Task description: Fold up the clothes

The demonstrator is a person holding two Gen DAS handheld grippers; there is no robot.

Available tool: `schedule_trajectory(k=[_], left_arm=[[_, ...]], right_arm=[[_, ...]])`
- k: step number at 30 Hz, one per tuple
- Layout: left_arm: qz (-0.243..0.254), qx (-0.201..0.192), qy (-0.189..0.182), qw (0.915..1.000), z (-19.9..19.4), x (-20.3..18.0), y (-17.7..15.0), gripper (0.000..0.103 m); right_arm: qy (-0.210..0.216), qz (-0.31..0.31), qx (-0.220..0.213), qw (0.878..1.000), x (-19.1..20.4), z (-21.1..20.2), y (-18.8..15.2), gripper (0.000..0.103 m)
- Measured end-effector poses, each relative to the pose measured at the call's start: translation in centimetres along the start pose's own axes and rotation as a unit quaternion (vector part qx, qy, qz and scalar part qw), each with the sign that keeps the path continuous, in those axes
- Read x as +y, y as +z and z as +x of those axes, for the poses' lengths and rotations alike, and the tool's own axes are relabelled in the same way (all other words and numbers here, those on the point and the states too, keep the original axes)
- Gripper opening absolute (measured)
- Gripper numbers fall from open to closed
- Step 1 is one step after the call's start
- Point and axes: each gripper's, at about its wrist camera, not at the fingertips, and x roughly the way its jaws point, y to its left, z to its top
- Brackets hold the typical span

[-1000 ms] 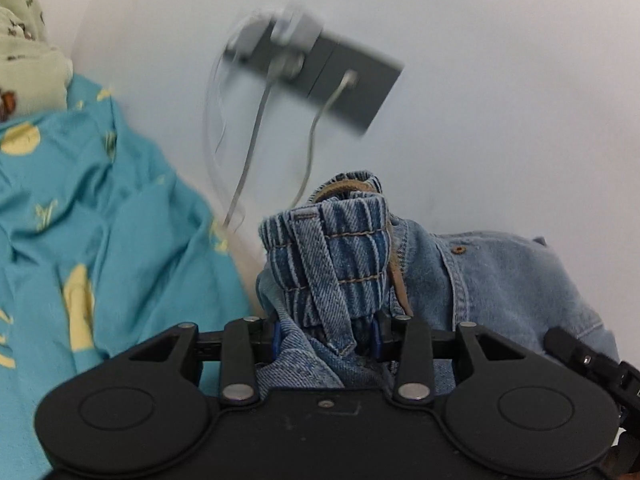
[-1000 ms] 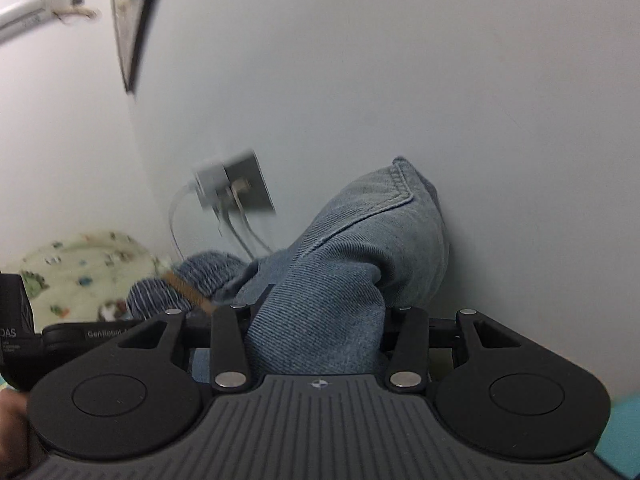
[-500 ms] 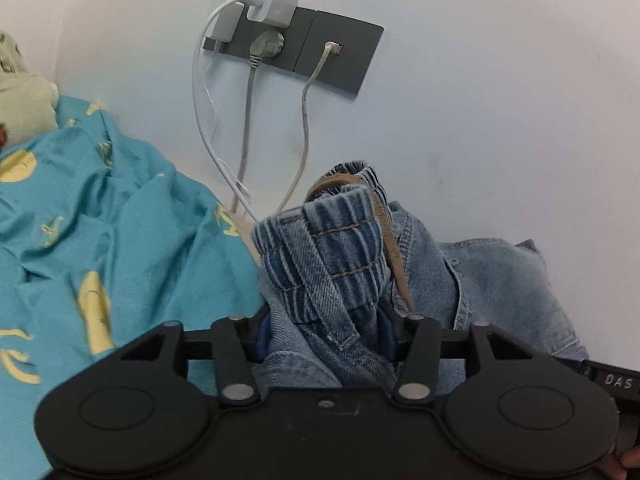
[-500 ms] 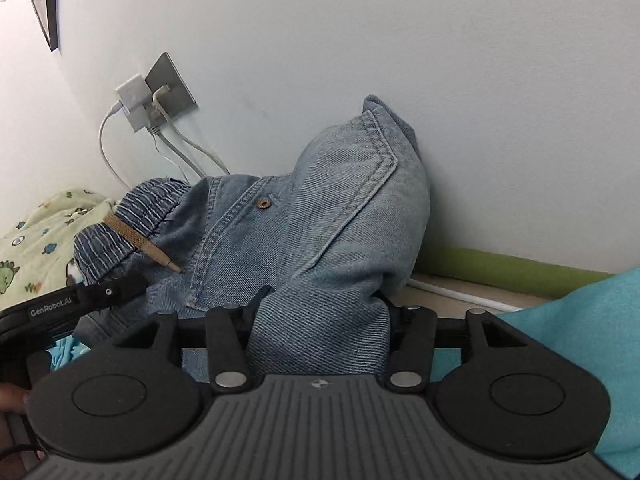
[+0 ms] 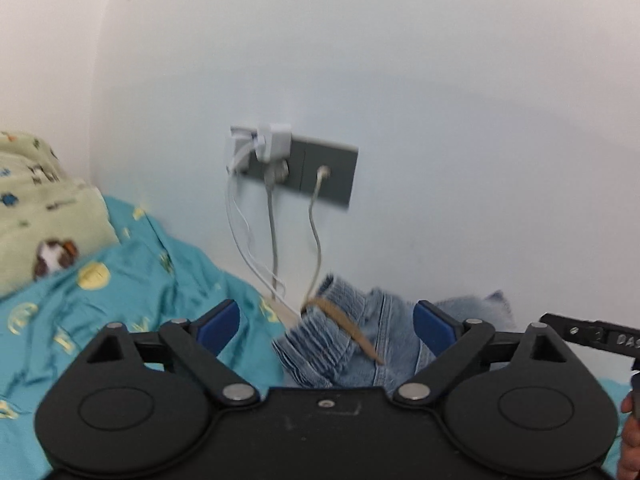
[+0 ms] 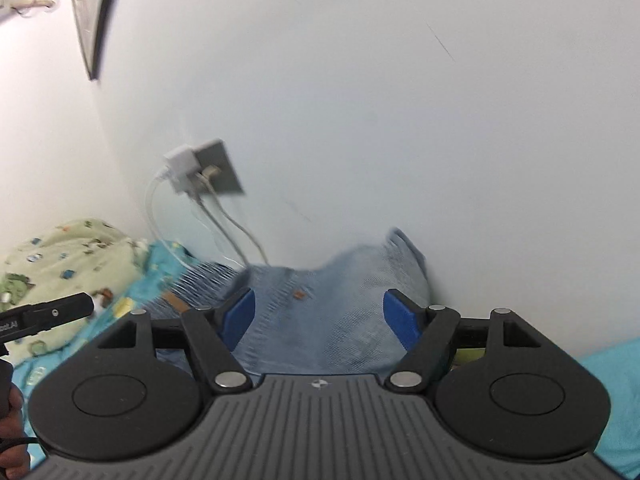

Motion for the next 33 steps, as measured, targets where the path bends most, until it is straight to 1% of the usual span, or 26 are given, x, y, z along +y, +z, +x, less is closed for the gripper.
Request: schedule_trajectory(k=[4,10,14,17,21,26,30,33], left_arm=[[0.015,-0.019,0.028,0.9993,-4.5,0.0,2.0,0.097],[0.007,-0.037,0.069,0.9969,-11.1,1.0,4.1,0.098],[0.009,-0.047,0.104,0.9934,-15.7,1.4,4.9,0.101],[0.004,-0.044,0.128,0.9908,-19.1,1.8,4.9,0.101],[-0.001,-0.053,0.174,0.9834,-24.0,2.7,3.9,0.102],[-0.013,-0.059,0.228,0.9718,-29.6,4.0,2.4,0.102],[-0.019,-0.055,0.274,0.9598,-32.3,5.8,0.9,0.103],[-0.033,-0.048,0.298,0.9528,-33.3,7.7,-0.2,0.103]], right_arm=[[0.029,-0.009,-0.008,1.000,2.1,-1.1,1.8,0.074],[0.085,-0.032,-0.008,0.996,6.1,-3.4,4.5,0.074],[0.125,-0.065,-0.016,0.990,9.7,-5.9,5.5,0.074],[0.155,-0.074,-0.015,0.985,12.4,-7.4,5.8,0.074],[0.198,-0.091,-0.006,0.976,15.9,-8.8,4.9,0.074],[0.251,-0.115,0.007,0.961,20.4,-10.5,3.5,0.074],[0.290,-0.133,0.022,0.947,23.9,-11.4,1.6,0.074],[0.315,-0.149,0.037,0.937,26.7,-11.5,-0.3,0.074]])
